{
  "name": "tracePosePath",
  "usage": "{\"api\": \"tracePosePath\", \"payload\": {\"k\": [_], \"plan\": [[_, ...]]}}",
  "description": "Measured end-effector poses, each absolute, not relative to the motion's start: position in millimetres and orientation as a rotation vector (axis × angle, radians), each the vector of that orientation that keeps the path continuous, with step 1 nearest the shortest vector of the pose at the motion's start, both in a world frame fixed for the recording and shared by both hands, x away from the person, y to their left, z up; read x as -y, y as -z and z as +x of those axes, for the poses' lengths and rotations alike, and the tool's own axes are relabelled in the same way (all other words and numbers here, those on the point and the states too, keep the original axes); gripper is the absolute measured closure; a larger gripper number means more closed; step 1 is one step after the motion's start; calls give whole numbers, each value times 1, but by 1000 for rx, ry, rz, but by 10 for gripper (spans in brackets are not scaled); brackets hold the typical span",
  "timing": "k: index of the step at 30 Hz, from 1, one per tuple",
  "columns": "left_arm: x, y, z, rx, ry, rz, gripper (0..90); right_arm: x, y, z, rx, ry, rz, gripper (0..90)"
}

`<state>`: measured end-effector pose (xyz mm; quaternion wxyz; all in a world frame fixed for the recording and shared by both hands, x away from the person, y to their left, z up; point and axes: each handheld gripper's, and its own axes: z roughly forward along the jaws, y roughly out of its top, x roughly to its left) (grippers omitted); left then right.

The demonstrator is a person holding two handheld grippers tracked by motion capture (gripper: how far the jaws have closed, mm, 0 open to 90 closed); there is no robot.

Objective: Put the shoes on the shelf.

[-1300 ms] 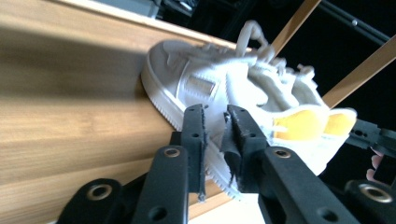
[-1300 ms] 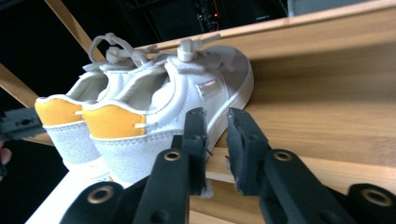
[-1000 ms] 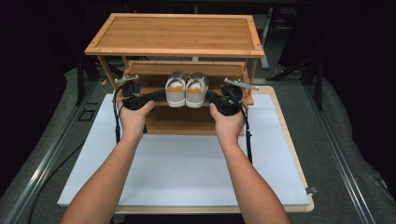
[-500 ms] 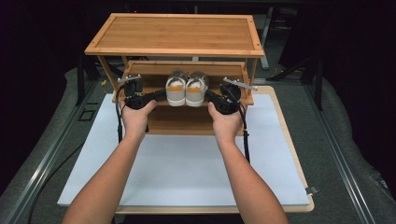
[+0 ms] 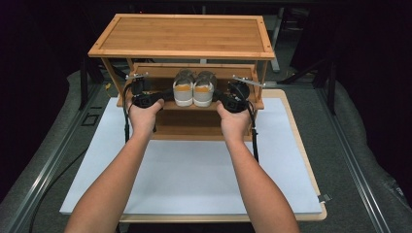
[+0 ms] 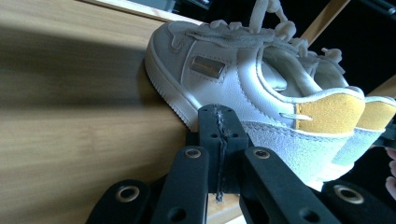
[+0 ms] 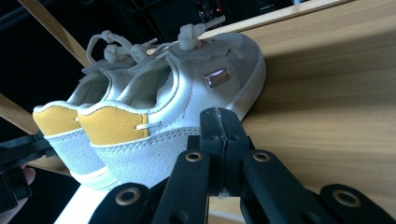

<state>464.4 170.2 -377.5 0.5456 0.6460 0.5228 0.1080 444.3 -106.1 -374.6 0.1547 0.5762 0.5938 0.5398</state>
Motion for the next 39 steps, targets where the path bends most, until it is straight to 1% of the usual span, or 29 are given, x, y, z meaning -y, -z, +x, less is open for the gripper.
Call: {"api": "tracePosePath", "payload": {"k": [13, 16, 25, 32, 39], "plan": [[-166, 376, 479, -1248, -266, 1556, 900, 108, 376, 463, -1684, -1544, 1665, 900], [-166, 377, 482, -1255, -259, 1544, 900, 107, 375, 465, -1695, -1490, 1675, 900], [-165, 376, 490, -1275, -280, 1567, 900, 104, 377, 471, -1696, -1497, 1667, 900], [-166, 376, 484, -1260, -285, 1553, 898, 104, 376, 467, -1687, -1501, 1643, 896], [-171, 371, 468, -1210, -266, 1550, 894, 104, 369, 448, -1726, -1503, 1586, 885]]}}
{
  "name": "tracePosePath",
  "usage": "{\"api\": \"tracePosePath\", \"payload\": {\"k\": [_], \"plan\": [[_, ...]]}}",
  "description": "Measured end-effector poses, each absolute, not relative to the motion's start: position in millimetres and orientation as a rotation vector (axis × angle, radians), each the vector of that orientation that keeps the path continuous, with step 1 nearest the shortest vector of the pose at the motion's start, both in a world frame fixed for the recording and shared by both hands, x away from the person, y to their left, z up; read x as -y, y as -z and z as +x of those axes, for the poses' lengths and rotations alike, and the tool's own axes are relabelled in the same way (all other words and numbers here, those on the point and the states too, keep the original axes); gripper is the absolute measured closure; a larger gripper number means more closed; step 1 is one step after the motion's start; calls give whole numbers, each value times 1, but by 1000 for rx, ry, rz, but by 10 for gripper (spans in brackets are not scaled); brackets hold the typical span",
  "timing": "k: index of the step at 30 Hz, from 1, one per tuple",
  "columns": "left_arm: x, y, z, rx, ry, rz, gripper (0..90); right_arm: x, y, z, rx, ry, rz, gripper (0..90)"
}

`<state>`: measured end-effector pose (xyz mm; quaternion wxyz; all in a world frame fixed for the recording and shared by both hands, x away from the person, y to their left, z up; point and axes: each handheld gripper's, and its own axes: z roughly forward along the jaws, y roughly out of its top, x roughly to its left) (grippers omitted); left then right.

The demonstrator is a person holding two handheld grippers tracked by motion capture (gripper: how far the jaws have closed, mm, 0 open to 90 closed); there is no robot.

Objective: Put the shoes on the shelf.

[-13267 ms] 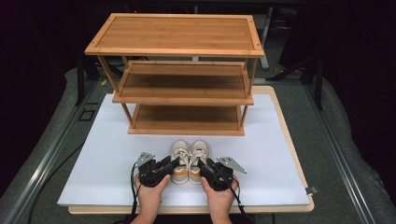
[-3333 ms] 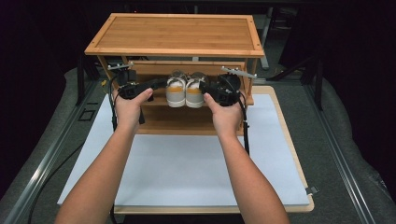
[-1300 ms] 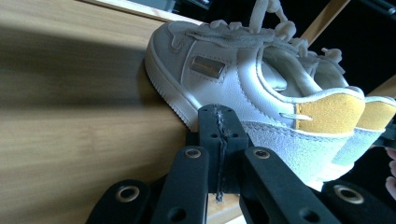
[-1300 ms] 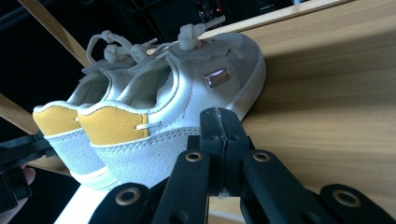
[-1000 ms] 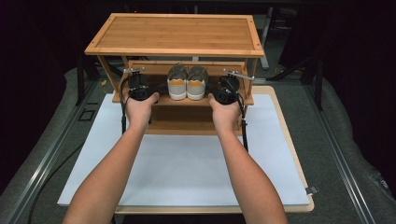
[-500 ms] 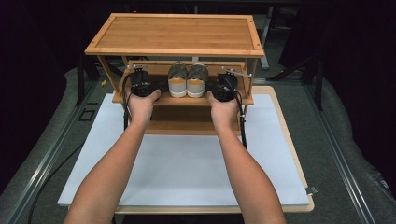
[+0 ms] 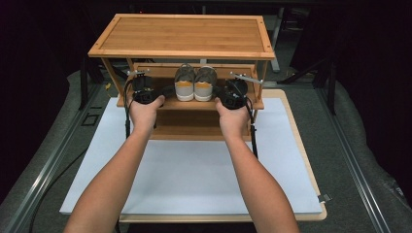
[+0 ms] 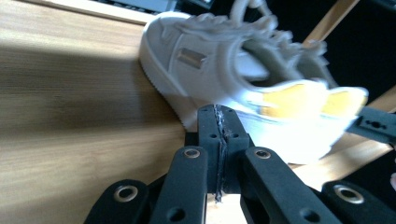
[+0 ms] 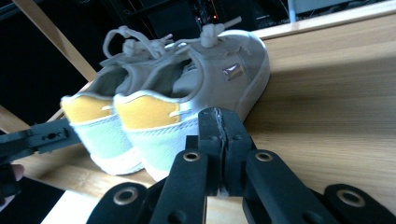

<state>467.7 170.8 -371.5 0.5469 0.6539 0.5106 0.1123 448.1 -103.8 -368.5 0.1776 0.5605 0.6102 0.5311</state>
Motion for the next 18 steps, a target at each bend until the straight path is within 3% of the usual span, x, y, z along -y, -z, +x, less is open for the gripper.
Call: {"api": "tracePosePath", "payload": {"k": [18], "plan": [[-185, 353, 409, -1056, -244, 1591, 884, 122, 355, 397, -1749, -1461, 1490, 865]]}}
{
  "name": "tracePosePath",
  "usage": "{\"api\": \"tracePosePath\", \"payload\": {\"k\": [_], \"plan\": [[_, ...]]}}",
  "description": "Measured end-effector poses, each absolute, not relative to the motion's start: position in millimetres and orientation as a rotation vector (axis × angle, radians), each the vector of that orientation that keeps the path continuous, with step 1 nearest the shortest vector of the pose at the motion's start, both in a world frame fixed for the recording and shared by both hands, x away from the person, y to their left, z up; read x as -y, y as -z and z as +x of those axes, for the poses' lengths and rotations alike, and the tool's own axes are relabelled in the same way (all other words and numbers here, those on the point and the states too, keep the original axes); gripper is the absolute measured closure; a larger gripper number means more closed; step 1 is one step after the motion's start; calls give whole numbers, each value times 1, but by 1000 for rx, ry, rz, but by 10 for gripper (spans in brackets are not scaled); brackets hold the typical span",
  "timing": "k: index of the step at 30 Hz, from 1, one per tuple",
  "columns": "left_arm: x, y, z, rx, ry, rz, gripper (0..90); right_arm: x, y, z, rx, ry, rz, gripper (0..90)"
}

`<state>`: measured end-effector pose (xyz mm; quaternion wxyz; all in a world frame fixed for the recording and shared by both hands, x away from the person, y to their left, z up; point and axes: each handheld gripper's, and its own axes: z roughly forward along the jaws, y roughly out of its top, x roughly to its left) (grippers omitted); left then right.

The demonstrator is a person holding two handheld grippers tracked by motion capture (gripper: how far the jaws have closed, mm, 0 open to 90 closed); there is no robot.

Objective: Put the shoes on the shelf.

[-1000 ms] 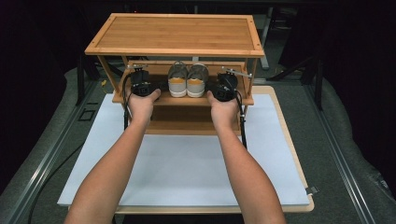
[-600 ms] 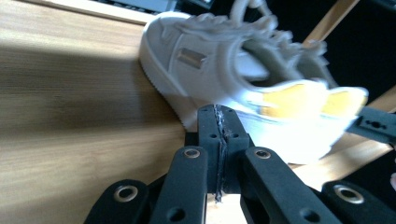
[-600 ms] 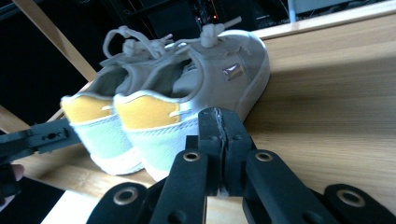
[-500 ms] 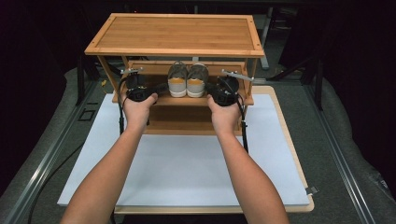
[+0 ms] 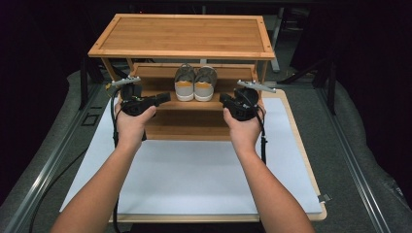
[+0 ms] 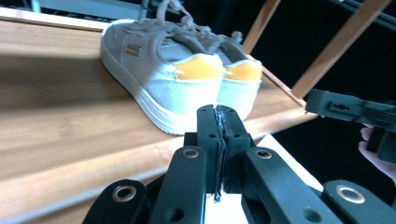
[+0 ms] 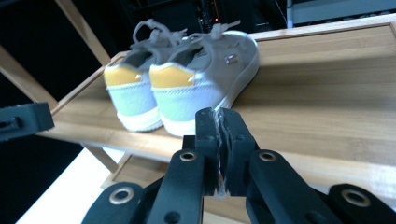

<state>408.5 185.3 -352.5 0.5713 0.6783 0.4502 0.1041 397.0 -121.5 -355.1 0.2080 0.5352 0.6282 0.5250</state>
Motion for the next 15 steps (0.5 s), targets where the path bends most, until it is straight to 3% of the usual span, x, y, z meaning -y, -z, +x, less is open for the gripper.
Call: {"api": "tracePosePath", "payload": {"k": [15], "plan": [[-218, 391, 369, -1042, -232, 1647, 851, 137, 375, 357, -1820, -1424, 1454, 855]]}}
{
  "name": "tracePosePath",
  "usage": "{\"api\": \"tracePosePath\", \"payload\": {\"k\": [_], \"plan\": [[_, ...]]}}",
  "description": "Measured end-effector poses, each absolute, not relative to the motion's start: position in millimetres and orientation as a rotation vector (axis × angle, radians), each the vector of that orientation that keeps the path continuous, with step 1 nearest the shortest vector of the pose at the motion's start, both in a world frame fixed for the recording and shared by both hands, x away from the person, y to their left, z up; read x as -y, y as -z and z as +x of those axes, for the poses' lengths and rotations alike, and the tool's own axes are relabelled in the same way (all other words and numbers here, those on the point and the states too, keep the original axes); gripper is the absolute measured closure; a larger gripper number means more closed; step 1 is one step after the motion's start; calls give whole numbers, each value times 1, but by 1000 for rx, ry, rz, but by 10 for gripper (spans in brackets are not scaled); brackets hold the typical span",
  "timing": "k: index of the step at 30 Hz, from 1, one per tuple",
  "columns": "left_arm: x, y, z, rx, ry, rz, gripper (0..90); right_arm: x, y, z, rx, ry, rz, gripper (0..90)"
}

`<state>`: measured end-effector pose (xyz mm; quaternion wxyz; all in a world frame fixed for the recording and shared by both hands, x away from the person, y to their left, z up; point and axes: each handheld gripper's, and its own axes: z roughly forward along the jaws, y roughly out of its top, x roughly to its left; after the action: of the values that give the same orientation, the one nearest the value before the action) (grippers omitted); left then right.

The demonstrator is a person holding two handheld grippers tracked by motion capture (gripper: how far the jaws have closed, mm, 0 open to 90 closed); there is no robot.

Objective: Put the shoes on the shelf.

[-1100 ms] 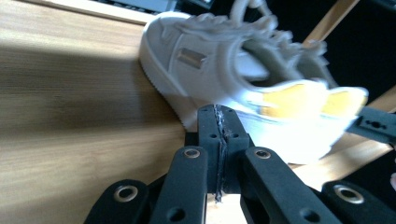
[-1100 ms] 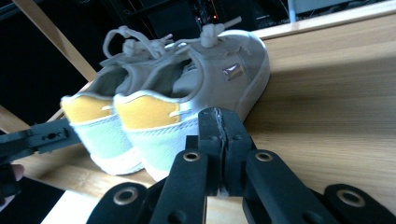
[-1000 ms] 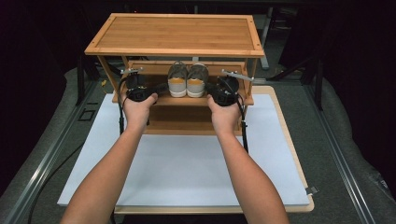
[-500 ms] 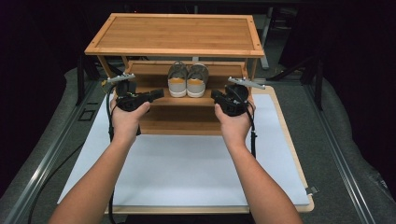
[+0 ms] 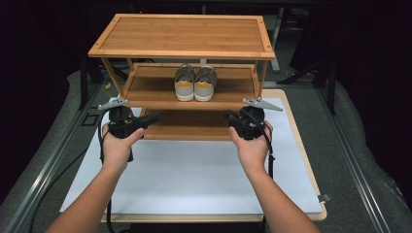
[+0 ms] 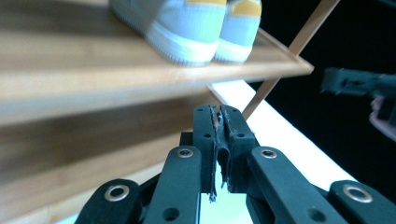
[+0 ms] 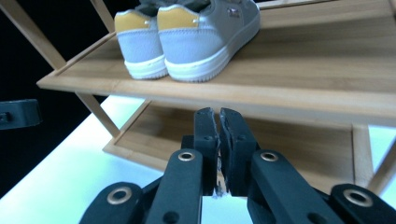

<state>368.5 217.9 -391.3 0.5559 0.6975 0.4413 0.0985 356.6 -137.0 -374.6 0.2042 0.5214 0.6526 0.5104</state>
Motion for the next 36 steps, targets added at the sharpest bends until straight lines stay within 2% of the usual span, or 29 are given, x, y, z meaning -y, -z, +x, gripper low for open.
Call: {"api": "tracePosePath", "payload": {"k": [5, 20, 28, 36], "plan": [[-224, 404, 351, -1019, -242, 1660, 848, 142, 383, 338, -1854, -1382, 1404, 855], [-221, 462, 320, -1006, -237, 1743, 763, 156, 447, 297, -1905, -1351, 1431, 810], [-223, 490, 313, -1025, -275, 1780, 614, 159, 482, 286, -1912, -1315, 1460, 734], [-223, 513, 309, -1023, -289, 1822, 523, 158, 501, 280, -1948, -1275, 1434, 672]]}}
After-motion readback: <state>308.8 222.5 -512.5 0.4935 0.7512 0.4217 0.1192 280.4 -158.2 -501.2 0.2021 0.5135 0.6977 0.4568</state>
